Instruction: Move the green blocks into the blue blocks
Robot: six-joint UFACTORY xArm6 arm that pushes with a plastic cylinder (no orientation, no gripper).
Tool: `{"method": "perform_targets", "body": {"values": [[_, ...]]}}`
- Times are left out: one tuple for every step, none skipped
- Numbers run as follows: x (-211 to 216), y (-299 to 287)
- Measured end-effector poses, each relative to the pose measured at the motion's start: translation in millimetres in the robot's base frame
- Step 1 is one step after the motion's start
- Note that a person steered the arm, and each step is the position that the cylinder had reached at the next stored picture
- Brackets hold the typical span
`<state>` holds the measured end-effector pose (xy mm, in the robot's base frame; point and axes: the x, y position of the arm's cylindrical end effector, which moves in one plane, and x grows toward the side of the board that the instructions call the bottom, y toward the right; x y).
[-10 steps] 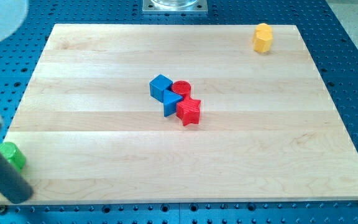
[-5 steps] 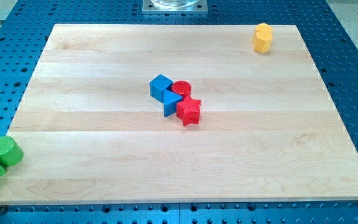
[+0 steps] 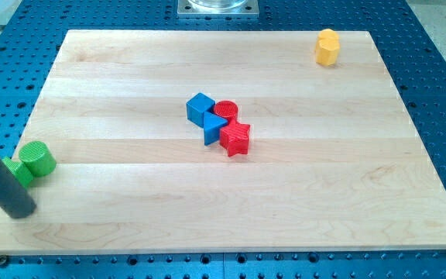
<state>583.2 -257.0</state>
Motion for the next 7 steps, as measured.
{"method": "perform_targets", "body": {"values": [[34, -27], [22, -46], [-10, -44], [-38, -25], [-69, -1], [-102, 0], [-139, 4]]}}
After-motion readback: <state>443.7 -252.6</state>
